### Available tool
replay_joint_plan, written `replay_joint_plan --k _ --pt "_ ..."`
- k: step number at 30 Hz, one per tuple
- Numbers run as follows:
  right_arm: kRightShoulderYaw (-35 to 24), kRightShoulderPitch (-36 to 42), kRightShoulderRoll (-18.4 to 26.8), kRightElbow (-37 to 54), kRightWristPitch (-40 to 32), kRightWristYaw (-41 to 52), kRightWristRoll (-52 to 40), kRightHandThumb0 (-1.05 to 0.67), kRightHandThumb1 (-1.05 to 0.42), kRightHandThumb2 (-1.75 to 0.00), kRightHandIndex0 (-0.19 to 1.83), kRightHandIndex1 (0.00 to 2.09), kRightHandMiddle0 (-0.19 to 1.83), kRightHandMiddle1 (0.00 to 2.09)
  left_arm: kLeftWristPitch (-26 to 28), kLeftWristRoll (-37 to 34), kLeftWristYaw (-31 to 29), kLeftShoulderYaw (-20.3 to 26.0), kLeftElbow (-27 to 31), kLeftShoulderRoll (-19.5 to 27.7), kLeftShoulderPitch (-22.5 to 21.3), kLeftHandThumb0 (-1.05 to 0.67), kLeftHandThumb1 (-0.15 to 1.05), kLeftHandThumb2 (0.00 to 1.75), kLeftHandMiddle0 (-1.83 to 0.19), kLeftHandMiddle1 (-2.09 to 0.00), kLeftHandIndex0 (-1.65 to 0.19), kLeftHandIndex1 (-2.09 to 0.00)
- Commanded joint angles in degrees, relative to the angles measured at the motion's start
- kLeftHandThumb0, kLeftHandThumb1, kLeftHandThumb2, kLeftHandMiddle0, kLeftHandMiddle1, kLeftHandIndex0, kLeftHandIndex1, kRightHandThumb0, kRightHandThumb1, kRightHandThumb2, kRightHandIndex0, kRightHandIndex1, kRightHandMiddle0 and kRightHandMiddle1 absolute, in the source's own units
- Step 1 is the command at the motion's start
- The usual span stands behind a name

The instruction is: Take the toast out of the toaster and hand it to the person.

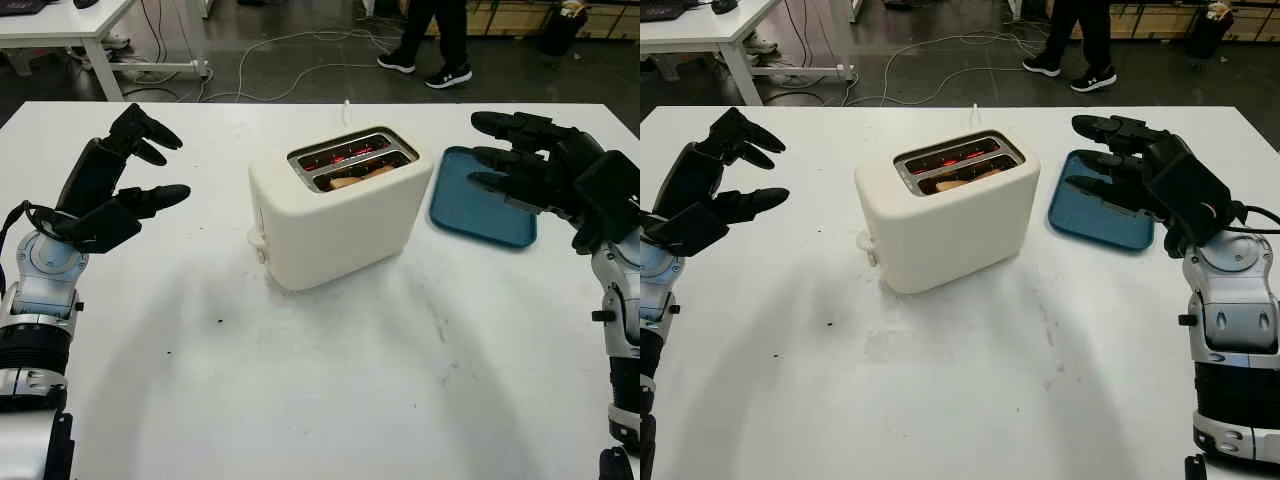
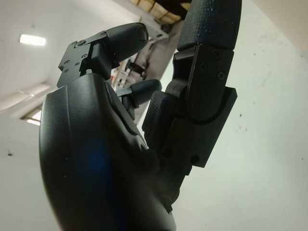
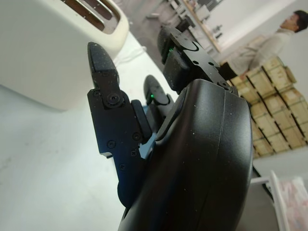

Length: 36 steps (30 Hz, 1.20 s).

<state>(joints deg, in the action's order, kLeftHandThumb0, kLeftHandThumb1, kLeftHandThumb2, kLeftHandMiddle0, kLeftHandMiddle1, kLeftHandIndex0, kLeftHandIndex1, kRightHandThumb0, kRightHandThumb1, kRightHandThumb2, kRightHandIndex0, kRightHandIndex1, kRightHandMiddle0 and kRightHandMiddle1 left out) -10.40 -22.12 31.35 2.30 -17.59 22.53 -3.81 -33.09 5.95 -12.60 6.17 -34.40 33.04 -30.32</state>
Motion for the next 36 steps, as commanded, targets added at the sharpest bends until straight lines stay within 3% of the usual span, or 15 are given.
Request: replay_joint_plan --k 1,36 --pt "0.24 -0.7 -0.28 0.65 -0.36 -0.48 -0.21 -0.33 -0.87 0.0 0.56 0.01 0.52 0.01 -0.33 -0.22 -0.07 0.28 0.19 0.63 -1.03 -1.05 0.92 0.18 -0.06 -1.64 -0.07 -1.55" --pt "1.08 -0.66 -0.16 0.58 -0.27 -0.79 0.22 -0.35 -0.88 0.0 0.54 0.01 0.5 0.0 -0.4 -0.41 -0.44 0.44 -0.29 0.77 -0.9 -1.05 0.92 0.18 -0.05 -1.65 -0.06 -1.55"
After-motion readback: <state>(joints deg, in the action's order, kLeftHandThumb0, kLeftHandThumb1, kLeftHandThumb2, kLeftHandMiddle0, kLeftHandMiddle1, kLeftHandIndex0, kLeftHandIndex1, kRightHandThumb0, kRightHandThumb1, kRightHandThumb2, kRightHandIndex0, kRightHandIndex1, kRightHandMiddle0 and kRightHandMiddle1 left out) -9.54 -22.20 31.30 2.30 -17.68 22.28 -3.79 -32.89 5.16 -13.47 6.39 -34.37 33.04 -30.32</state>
